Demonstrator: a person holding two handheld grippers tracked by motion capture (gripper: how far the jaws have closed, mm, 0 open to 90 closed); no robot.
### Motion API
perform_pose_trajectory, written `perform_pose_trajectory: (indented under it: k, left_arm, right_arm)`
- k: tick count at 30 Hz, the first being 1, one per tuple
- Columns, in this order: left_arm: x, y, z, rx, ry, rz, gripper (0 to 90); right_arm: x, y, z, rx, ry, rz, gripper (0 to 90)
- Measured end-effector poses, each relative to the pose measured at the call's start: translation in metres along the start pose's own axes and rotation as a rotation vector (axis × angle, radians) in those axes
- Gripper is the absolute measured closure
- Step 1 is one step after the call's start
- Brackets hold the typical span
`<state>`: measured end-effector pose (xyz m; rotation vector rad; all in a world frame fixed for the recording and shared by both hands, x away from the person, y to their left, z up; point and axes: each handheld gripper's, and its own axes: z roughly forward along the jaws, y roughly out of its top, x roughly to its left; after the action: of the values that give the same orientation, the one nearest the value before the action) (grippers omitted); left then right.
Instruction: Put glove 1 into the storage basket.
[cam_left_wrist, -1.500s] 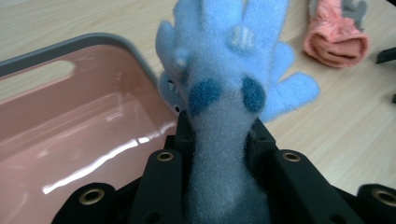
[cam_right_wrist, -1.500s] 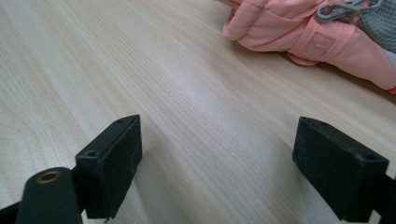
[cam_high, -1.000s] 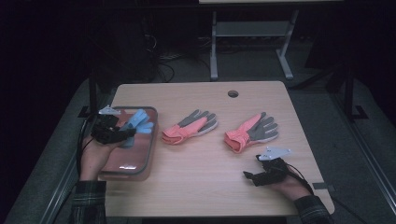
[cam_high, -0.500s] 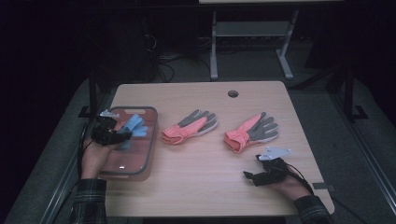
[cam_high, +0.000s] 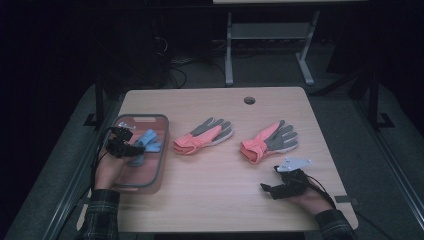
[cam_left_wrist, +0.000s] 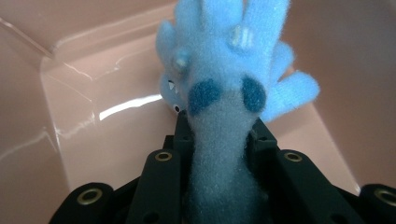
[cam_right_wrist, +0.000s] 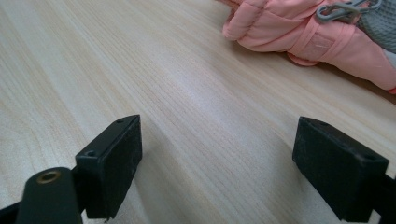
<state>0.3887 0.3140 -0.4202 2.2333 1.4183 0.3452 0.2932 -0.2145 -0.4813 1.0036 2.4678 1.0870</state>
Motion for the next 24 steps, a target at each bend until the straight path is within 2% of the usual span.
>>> perform_pose_trajectory:
  k: [3,6,11,14,17,24]
  left_arm:
    - [0.000,-0.002,0.006,0.021,-0.002,-0.012,69.5]
    - [0.001,-0.003,0.010,0.045,-0.008,-0.007,63.2]
    - [0.003,-0.004,0.014,0.065,-0.021,-0.005,37.9]
    - [0.003,-0.004,0.014,0.048,-0.022,-0.004,25.2]
    - [0.005,-0.003,0.012,0.024,-0.022,-0.012,16.8]
    - [0.003,0.001,-0.005,-0.060,-0.045,-0.014,14.1]
  right_arm:
    - [0.000,0.000,0.000,0.000,0.000,0.000,15.6]
    - [0.000,0.000,0.000,0.000,0.000,0.000,15.6]
    - [0.000,0.000,0.000,0.000,0.000,0.000,15.6]
    - [0.000,0.000,0.000,0.000,0.000,0.001,15.6]
    - [0.000,0.000,0.000,0.002,0.001,0.005,15.6]
    - [0.000,0.000,0.000,0.002,0.001,0.004,15.6]
